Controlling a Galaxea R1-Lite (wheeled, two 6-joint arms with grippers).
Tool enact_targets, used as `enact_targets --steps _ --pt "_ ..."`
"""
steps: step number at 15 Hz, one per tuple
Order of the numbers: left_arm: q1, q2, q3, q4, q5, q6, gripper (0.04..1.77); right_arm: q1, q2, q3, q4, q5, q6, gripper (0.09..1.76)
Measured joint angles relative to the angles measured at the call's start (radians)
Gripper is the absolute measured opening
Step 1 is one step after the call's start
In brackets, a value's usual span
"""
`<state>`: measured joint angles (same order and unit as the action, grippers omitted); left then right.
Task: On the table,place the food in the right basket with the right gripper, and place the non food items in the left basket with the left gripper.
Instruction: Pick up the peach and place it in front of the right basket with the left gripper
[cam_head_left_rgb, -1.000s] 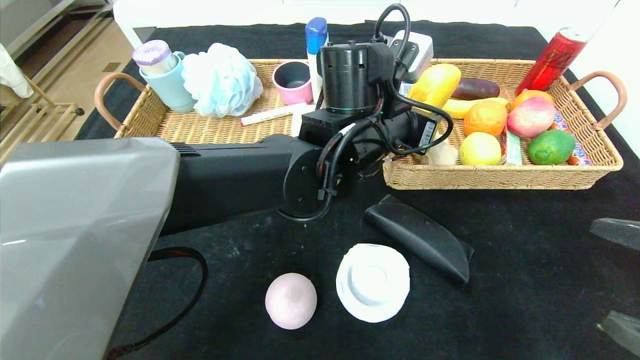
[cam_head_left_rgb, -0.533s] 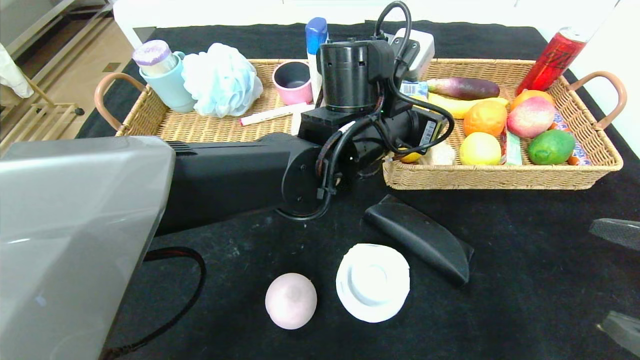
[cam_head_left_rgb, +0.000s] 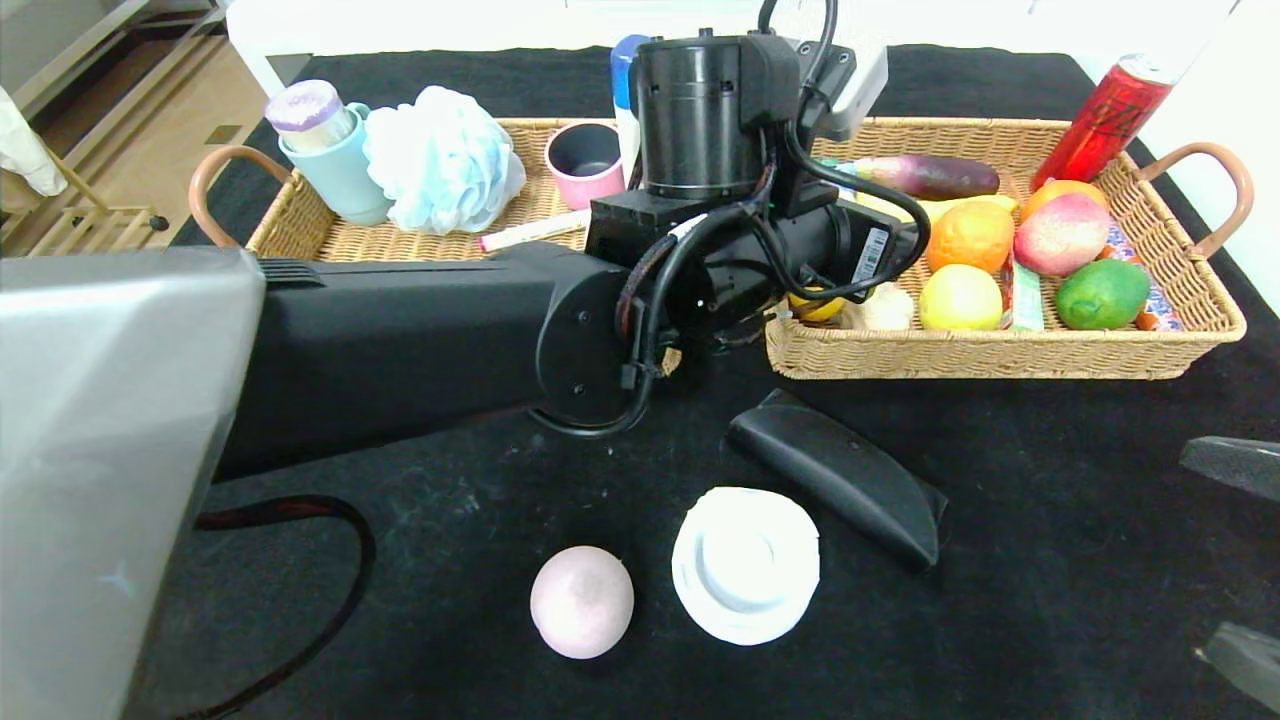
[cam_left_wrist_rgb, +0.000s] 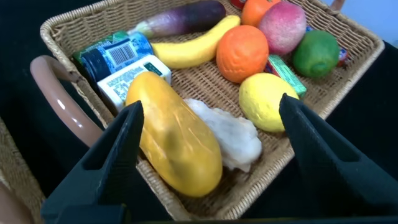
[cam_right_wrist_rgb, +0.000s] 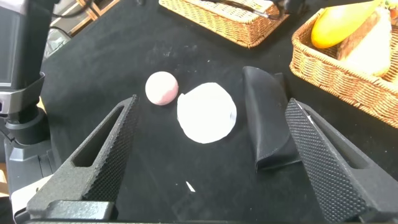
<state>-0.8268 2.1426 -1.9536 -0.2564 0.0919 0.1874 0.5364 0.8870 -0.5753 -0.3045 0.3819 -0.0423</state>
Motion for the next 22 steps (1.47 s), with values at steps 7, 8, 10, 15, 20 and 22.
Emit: enact_targets --steps 7,8,10,15,20,22 --pt "-0.057 -0.17 0.199 0.137 0.06 -0.062 1.66 0.0 -0.009 -0.004 0.0 0.0 0.0 1.71" --pt "-0.062 -0.198 0.227 0.157 0.07 -0.068 1.67 0.0 -0.009 -0.003 0.0 0.0 0.0 1.71" --pt "-0.07 -0.269 0.286 0.228 0.084 -0.078 1.68 0.0 -0.007 -0.001 0.0 0.0 0.0 1.71" --pt "-0.076 -0.431 0.44 0.338 0.119 -0.094 1.69 0.0 0.004 0.003 0.003 0.001 0.001 1.71" --pt "-0.076 -0.527 0.533 0.461 0.127 -0.13 1.7 0.0 0.016 0.008 0.003 0.001 0.0 1.71" --pt "-0.076 -0.546 0.537 0.514 0.127 -0.167 1.7 0.0 0.021 0.009 0.002 0.0 0.0 1.71"
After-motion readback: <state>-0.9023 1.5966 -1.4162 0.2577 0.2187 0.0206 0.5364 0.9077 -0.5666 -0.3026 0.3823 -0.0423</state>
